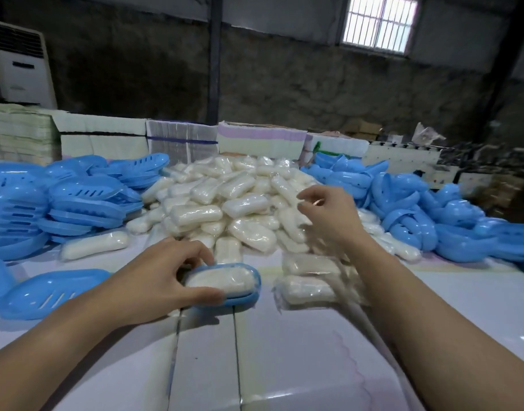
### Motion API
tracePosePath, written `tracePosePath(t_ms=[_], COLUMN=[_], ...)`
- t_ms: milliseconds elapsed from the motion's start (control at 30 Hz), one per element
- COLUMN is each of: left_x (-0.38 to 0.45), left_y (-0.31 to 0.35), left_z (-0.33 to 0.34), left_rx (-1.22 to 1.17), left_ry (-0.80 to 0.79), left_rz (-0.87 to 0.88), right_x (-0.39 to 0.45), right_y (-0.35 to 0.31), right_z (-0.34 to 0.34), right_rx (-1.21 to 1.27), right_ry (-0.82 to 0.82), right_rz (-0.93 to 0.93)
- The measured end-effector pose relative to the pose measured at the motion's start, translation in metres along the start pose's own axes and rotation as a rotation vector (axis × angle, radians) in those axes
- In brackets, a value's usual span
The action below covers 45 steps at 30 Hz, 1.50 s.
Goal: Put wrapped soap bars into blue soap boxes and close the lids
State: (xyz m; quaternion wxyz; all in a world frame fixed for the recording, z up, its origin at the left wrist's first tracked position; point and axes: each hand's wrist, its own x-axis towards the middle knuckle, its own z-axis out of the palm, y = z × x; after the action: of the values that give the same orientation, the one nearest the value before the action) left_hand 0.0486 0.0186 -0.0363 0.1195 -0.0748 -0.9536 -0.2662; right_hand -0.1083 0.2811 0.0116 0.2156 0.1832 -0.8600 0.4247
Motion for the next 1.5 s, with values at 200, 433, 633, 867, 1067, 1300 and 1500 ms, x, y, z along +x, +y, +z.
tracePosePath(t_ms=[200, 433, 633, 867, 1067, 1300, 1500], left_x=[0.0, -0.002, -0.004, -0.007, -0.007, -0.008, -0.009], left_y=[-0.007, -0.014, -0.01, -0.008, -0.014, -0.016, -0.011], left_z=[-0.003, 0.003, 0.002, -0.005, -0.004, -0.004, -0.005], left_rx=[0.005, -0.007, -0.001, 0.02, 0.027, 0.017, 0.009], left_ry=[-0.079, 0.0, -0.017, -0.052, -0.063, -0.057, -0.036], left_rz=[0.022, 0.09, 0.106, 0.1, 0.081, 0.074, 0.074], right_x=[0.024, 0.027, 0.03, 0.032, 0.029, 0.026, 0.027], right_y=[0.09, 0.147, 0.153, 0.156, 0.161, 0.151, 0.13], right_z=[-0.052, -0.079, -0.083, -0.084, -0.089, -0.092, -0.091], right_rx=[-0.624, -0.55, -0.396, -0.201, 0.017, 0.288, 0.662], right_ry=[0.227, 0.2, 0.283, 0.356, 0.503, 0.726, 0.809], right_rz=[0.319, 0.628, 0.684, 0.635, 0.669, 0.609, 0.477])
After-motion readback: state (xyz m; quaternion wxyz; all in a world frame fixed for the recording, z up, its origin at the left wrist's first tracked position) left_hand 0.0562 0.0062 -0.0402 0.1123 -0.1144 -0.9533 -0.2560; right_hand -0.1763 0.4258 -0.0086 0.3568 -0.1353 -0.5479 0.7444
